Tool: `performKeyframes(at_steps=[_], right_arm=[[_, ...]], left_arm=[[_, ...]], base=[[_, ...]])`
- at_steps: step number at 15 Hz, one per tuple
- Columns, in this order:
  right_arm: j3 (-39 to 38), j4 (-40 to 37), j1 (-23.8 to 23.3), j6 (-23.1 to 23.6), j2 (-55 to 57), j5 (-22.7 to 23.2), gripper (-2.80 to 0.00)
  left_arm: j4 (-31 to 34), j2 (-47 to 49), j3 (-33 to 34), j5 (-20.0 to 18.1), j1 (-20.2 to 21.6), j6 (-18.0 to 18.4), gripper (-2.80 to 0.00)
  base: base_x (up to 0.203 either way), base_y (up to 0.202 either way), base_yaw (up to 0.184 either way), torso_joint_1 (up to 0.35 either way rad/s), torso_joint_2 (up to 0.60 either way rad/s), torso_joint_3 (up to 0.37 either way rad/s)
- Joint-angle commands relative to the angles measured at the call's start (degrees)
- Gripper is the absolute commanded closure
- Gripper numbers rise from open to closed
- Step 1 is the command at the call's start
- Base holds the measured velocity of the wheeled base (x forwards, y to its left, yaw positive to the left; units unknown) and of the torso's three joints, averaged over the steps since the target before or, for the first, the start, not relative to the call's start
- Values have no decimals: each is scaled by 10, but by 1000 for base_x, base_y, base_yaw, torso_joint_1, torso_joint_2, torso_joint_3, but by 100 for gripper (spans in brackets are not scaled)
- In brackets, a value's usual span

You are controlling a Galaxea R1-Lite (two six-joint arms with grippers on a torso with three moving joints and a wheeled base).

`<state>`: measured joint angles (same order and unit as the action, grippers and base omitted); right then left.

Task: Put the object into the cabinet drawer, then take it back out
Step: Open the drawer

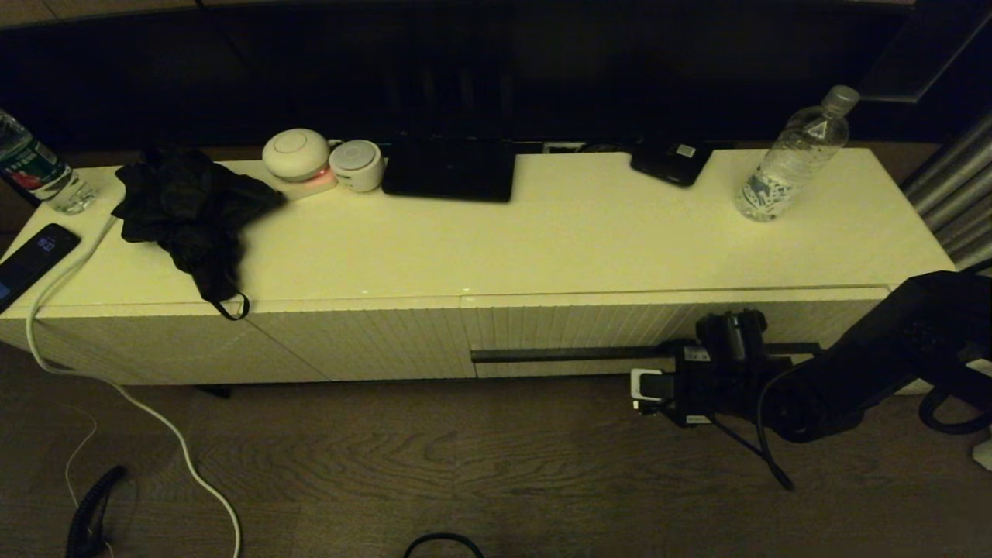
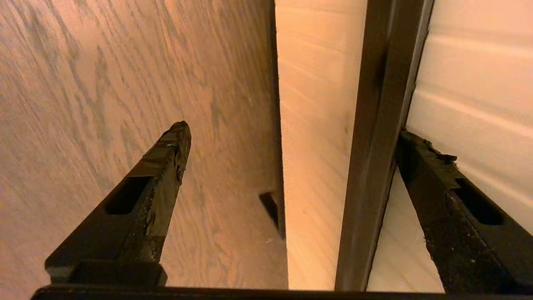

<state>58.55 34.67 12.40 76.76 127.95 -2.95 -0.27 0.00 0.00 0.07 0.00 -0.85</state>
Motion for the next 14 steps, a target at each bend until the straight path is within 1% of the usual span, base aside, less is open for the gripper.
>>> performKeyframes(at_steps=[1,14], right_arm=[[-12,-6,1,4,1,0,-280],[-134,-3,8,3,-30,5,-280]], left_arm=[[0,-1,1,0,0,0,0],[0,-1,0,0,0,0,0]], base=[[0,0,0,0,0,0],[0,0,0,0,0,0]])
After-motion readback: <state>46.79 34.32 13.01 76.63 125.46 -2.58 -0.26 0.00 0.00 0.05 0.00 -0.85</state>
